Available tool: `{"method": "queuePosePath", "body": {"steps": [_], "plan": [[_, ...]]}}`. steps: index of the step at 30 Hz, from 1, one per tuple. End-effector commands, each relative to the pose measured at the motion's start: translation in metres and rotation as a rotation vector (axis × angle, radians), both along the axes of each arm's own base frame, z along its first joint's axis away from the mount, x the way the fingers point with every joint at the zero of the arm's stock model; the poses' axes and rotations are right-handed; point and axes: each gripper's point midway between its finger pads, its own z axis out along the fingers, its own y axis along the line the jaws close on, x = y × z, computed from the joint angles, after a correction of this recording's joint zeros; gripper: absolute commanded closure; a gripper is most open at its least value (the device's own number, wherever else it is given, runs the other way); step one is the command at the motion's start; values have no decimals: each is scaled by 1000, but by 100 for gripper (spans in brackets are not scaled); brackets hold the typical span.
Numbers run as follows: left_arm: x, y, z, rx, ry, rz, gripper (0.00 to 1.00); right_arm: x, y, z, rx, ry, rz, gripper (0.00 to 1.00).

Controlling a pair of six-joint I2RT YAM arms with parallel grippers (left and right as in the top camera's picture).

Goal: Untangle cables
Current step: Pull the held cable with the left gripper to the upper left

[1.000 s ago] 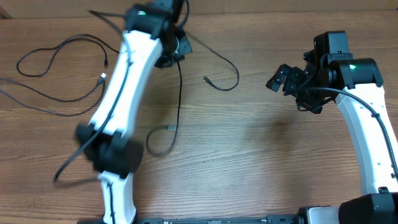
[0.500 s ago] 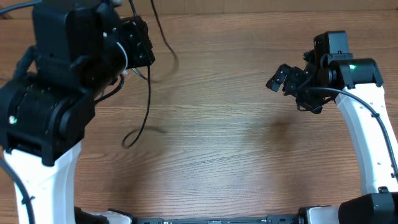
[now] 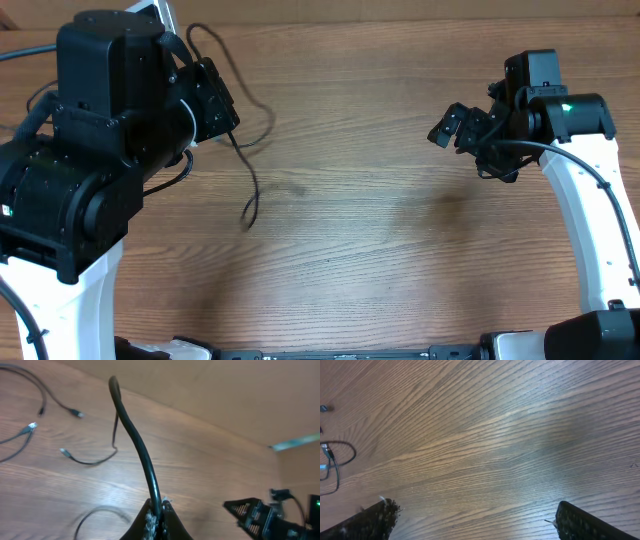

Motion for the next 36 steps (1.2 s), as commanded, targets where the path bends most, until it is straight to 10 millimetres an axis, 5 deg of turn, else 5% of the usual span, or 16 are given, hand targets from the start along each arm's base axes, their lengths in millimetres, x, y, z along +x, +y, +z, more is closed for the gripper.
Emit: {"method": "queuePosePath", "body": {"steps": [1,5,13,16,20,36], "plan": [[-9,29,-13,76,55,144,96,2,-3,1,-8,-5,-10,0],[-9,56,-15,55,71,320,96,2,-3,1,-8,-5,-10,0],[-20,51,-28,71,145,236,96,4,-1,2,-1,-13,-9,0],[-20,49,-29,78,147,215,96,-1,26,11,158,-6,46,0],[-18,68,-26,107,132,307,96,-5,30,12,185,9,53,0],[-34,200,-39,15,206,737,96,2,16,7,99,-12,26,0]]}}
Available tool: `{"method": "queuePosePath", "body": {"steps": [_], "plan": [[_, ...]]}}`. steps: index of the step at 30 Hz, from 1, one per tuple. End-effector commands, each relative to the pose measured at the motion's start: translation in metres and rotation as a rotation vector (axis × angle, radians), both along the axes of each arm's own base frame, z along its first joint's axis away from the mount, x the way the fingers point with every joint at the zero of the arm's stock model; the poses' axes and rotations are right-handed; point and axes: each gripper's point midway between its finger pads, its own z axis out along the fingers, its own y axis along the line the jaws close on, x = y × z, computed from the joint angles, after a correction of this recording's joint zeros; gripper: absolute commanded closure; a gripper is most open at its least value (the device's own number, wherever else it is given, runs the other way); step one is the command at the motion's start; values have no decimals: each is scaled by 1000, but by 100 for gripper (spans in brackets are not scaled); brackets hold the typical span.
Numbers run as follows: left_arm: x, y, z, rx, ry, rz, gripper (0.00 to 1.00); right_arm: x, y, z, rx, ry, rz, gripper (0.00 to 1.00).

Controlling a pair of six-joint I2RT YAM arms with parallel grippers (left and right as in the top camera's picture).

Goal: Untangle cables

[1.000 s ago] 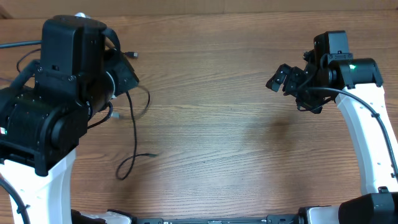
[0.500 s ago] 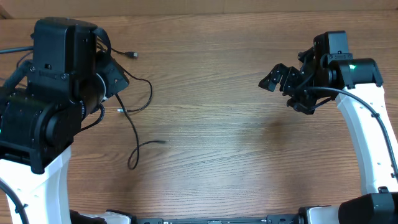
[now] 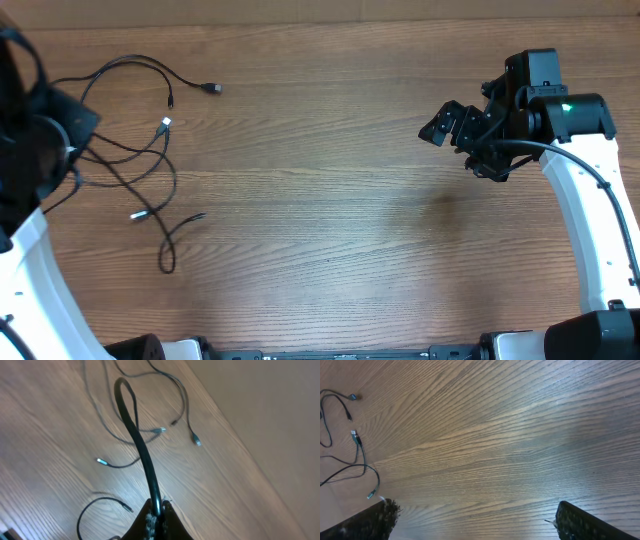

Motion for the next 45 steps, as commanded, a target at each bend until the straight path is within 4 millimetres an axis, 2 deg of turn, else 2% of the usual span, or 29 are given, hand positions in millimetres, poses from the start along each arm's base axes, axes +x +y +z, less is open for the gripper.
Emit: {"method": "queuePosePath", "body": {"steps": [1,5,11,14,19,26,38,41,45], "plan": [[-11,26,-2,16,16,84,96,2,-2,0,-8,-5,-9,0],[-20,49,-26,-21,91,185,96,2,-2,0,-7,-5,-9,0],[-35,72,-99,-162,272,400,96,2,-2,0,-8,-5,-9,0],[-46,84,-126,-208,327,486,96,2,-2,0,-8,-5,-9,0],[-56,97,-136,-229,344,549,96,2,-2,0,-8,-5,-9,0],[-70,114,-135,-189,354,628,96,2,-2,0,-8,-5,-9,0],[-74,116,-140,-183,373,655,96,2,-2,0,-7,-5,-9,0],[-72,117,-150,-188,384,658,96,2,-2,0,-8,-5,-9,0],[-71,118,-177,-201,423,657,96,2,-2,0,-8,-5,-9,0]]}}
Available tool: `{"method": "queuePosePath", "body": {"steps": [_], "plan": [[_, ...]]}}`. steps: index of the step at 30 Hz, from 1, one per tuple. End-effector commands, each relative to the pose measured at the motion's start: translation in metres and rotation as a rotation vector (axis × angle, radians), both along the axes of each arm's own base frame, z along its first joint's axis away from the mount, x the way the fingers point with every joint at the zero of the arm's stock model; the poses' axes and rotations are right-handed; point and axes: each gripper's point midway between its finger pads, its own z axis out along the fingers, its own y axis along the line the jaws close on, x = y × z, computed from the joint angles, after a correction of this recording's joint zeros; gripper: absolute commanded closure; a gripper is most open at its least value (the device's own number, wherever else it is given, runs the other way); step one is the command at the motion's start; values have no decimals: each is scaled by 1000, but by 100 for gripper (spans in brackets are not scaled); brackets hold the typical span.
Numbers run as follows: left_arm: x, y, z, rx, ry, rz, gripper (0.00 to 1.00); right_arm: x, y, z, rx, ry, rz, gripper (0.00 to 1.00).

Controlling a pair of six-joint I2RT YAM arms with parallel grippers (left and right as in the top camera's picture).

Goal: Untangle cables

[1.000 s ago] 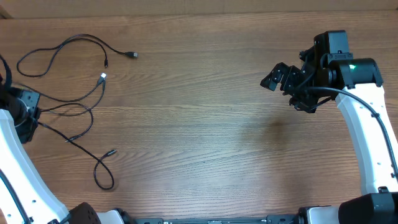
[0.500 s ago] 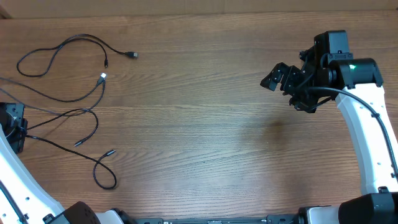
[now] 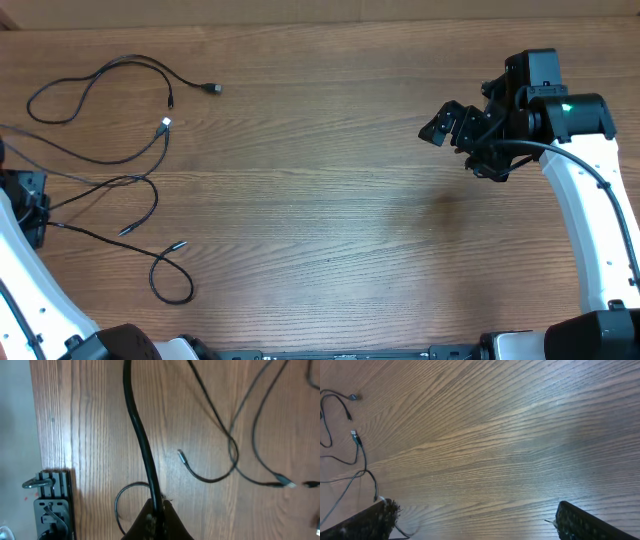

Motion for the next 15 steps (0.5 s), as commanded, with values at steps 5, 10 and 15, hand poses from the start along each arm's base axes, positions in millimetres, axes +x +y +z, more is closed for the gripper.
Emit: {"method": "queuePosePath", "body": {"steps": [5,10,15], "plan": [[-6,2,-42,-21,58,27,96,2,-3,0,-8,-4,-9,0],[-8,4,-53,-14,79,30,96,2,-3,0,-8,-4,-9,0],[-14,13,-50,38,113,45,96,2,-3,0,-8,-4,-9,0]]}}
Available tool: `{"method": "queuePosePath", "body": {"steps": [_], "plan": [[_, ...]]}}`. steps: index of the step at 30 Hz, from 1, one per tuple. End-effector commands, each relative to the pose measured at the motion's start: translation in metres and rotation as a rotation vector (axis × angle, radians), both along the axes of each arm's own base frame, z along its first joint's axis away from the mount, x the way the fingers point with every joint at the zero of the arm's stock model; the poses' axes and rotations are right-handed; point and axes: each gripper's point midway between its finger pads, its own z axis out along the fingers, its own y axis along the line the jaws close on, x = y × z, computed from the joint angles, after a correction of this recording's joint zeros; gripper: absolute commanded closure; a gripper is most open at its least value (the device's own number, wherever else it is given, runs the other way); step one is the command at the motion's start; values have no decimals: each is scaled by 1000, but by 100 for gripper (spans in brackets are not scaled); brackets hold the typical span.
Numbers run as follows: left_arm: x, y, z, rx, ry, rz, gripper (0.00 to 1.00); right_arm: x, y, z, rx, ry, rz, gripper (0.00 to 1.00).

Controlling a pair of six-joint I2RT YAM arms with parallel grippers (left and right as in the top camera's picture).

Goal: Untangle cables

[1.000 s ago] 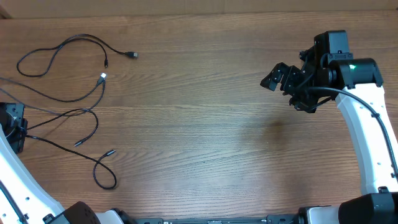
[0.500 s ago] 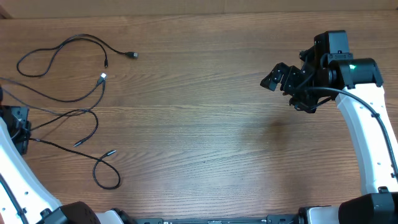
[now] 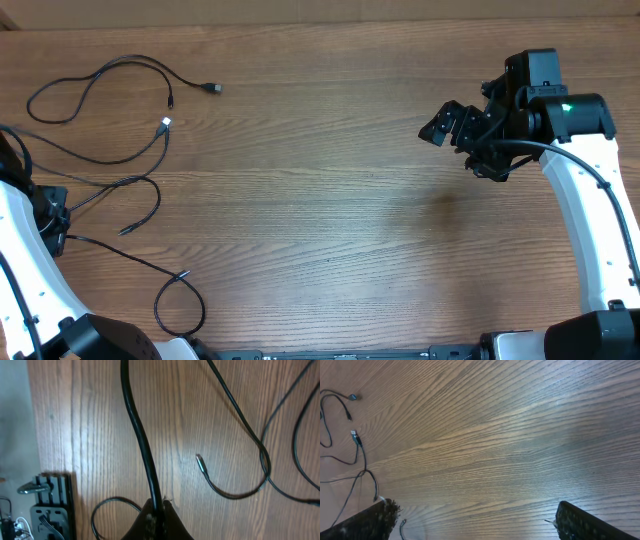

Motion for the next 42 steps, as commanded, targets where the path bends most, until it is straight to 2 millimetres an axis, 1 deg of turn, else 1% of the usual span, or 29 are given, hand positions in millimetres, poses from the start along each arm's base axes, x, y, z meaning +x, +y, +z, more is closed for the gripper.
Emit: {"method": "queuePosePath", "body": {"steps": [1,7,10,12,16,26,31,42], "plan": [[-8,9,4,59,27,30,96,2,-2,0,-7,-5,-9,0],[-10,13,5,79,30,56,96,2,-2,0,-7,-5,-9,0],[-12,11,-2,70,43,55,96,2,-2,0,-8,-5,-9,0],[-13,11,-11,64,51,55,96,2,-2,0,-7,-5,-9,0],[-13,10,-16,61,55,54,96,2,-2,0,-8,-5,-9,0],[-12,11,-16,64,52,55,96,2,-2,0,-8,-5,-9,0],[-7,15,-15,81,28,56,96,2,-2,0,-8,-5,-9,0],[-5,17,-15,87,19,56,96,2,-2,0,-8,-5,-9,0]]}}
